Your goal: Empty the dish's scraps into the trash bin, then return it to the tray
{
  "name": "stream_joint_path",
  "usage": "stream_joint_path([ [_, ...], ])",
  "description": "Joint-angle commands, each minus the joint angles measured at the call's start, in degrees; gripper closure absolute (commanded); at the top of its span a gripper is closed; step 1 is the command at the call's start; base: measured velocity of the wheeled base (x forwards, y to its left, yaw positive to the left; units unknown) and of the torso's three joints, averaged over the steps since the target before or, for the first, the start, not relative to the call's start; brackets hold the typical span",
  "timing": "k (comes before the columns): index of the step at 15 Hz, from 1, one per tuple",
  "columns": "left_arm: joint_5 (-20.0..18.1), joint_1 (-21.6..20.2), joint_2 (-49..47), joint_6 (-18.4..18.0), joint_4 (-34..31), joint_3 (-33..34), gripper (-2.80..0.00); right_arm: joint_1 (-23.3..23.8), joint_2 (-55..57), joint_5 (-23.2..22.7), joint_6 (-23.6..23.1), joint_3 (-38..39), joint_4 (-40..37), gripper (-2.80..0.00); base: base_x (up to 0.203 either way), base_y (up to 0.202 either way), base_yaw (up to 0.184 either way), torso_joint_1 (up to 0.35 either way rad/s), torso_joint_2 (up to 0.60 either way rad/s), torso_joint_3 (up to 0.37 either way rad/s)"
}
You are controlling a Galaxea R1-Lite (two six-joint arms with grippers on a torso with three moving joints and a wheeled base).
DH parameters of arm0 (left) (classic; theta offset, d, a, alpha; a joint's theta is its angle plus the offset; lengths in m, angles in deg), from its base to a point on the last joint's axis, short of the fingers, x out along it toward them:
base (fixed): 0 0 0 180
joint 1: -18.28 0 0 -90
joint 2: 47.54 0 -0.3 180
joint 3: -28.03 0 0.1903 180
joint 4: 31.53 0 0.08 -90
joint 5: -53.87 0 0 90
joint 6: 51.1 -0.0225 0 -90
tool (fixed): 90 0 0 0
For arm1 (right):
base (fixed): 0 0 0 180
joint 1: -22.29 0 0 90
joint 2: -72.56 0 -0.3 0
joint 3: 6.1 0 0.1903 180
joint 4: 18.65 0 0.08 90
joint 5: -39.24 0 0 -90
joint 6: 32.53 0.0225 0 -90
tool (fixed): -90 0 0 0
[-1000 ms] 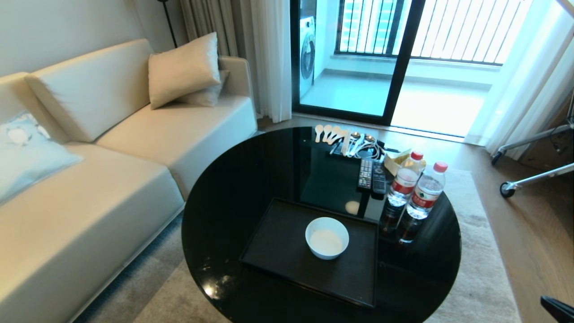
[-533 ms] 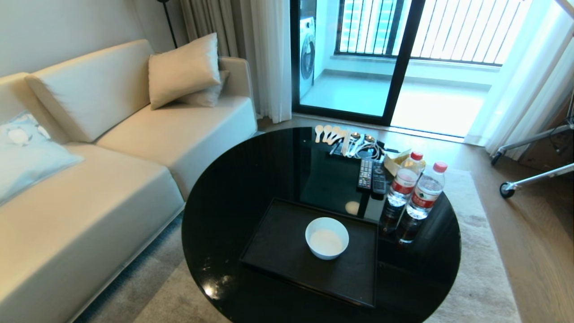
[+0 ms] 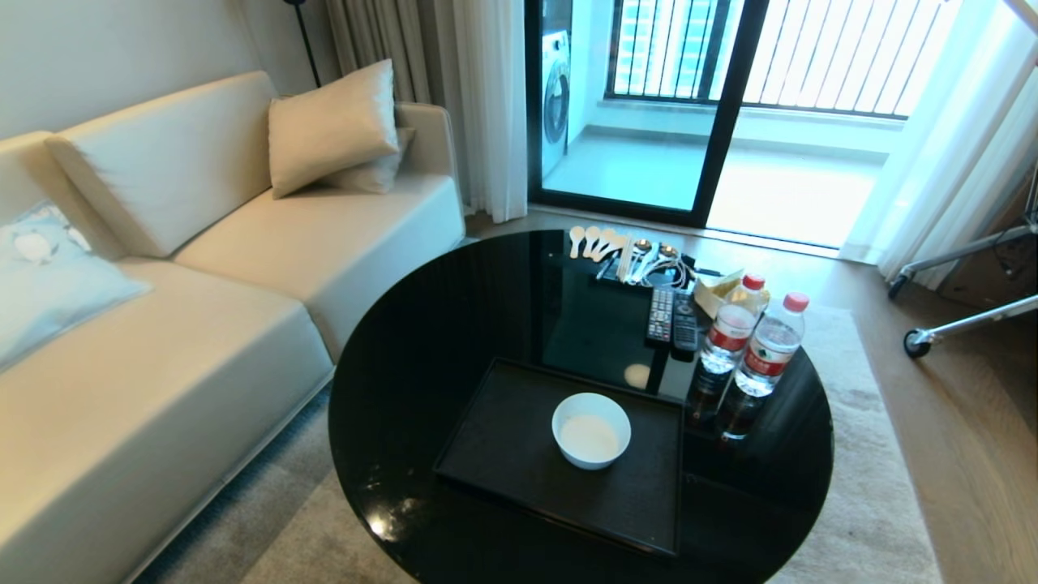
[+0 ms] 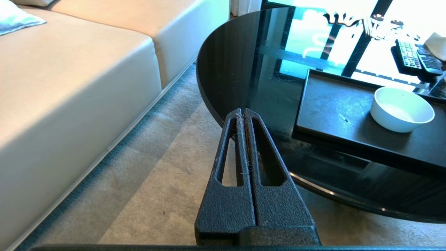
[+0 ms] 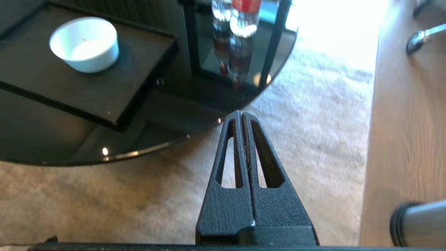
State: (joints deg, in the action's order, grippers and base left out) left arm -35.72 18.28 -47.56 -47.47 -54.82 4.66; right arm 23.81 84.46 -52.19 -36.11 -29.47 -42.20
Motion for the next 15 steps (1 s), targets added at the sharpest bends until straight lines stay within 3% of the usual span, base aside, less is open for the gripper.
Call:
stream_joint_path([
  [1,0.0,0.0,0.0,0.1,0.0,0.0,0.0,-0.9,-7.0,-0.1,0.0,0.0,0.0,0.0,0.0,0.0,0.0,0.0,0.0,0.0],
  [3,0.0,0.0,0.0,0.1,0.0,0.0,0.0,-1.2,-11.8,-0.1,-0.1,0.0,0.0,0.0,0.0,0.0,0.0,0.0,0.0,0.0],
  [15,0.0,0.0,0.0,0.1,0.0,0.0,0.0,-1.3,-11.9,-0.1,1.2,0.0,0.1,0.0,0.0,0.0,0.0,0.0,0.0,0.0],
])
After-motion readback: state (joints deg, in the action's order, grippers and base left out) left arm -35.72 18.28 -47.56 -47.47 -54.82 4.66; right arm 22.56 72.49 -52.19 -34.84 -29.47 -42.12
